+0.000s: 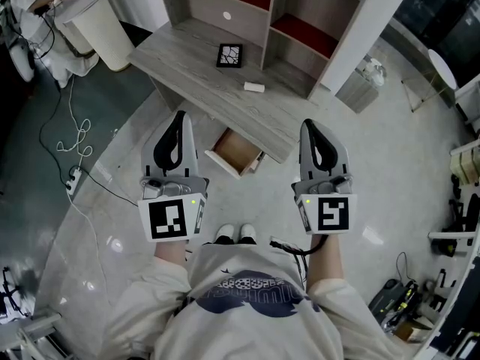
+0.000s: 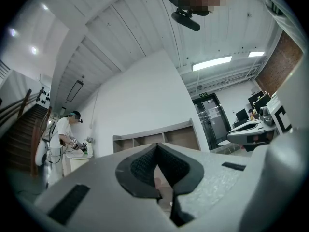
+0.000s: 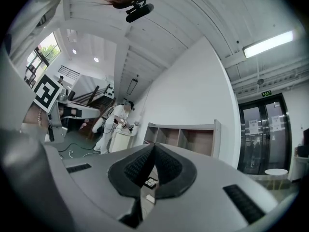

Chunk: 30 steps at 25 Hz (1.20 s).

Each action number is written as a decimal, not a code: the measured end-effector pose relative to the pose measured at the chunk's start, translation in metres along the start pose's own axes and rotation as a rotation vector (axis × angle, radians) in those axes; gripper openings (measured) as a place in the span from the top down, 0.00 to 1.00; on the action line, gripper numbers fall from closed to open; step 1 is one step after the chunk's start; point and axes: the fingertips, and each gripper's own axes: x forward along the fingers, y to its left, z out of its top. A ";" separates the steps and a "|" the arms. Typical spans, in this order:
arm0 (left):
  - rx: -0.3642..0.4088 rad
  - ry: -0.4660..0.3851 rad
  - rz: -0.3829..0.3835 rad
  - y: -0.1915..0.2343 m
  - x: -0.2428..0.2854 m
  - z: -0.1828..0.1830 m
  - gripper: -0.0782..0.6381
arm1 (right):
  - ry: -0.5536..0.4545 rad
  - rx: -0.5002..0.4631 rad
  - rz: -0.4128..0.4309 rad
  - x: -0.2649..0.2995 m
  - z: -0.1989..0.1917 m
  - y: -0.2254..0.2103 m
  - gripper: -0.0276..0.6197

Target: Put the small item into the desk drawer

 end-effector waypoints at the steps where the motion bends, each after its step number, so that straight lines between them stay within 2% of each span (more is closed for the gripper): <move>1: -0.002 0.009 -0.001 -0.001 0.000 -0.002 0.88 | 0.006 0.009 0.001 0.000 -0.002 0.000 0.96; 4: -0.010 0.029 -0.005 -0.002 0.001 -0.009 0.88 | 0.016 0.058 0.003 0.000 -0.010 -0.004 0.96; 9: -0.030 0.079 -0.004 -0.007 0.004 -0.030 0.88 | 0.028 0.193 0.017 -0.002 -0.032 -0.015 0.96; 17: -0.048 0.144 0.022 -0.009 0.014 -0.056 0.88 | -0.021 0.359 0.027 -0.004 -0.052 -0.046 0.96; 19: -0.046 0.155 0.019 -0.010 0.017 -0.057 0.87 | -0.018 0.364 0.044 -0.002 -0.056 -0.051 0.95; 21: -0.051 0.165 0.007 -0.010 0.020 -0.059 0.79 | -0.005 0.353 0.073 0.001 -0.060 -0.053 0.81; 24: -0.071 0.182 -0.009 -0.010 0.025 -0.063 0.72 | 0.012 0.340 0.110 0.007 -0.065 -0.054 0.76; 26: -0.078 0.186 -0.010 -0.006 0.031 -0.067 0.71 | 0.026 0.331 0.121 0.014 -0.068 -0.054 0.72; 30: -0.078 0.186 -0.013 0.005 0.047 -0.077 0.70 | 0.042 0.322 0.117 0.030 -0.078 -0.053 0.70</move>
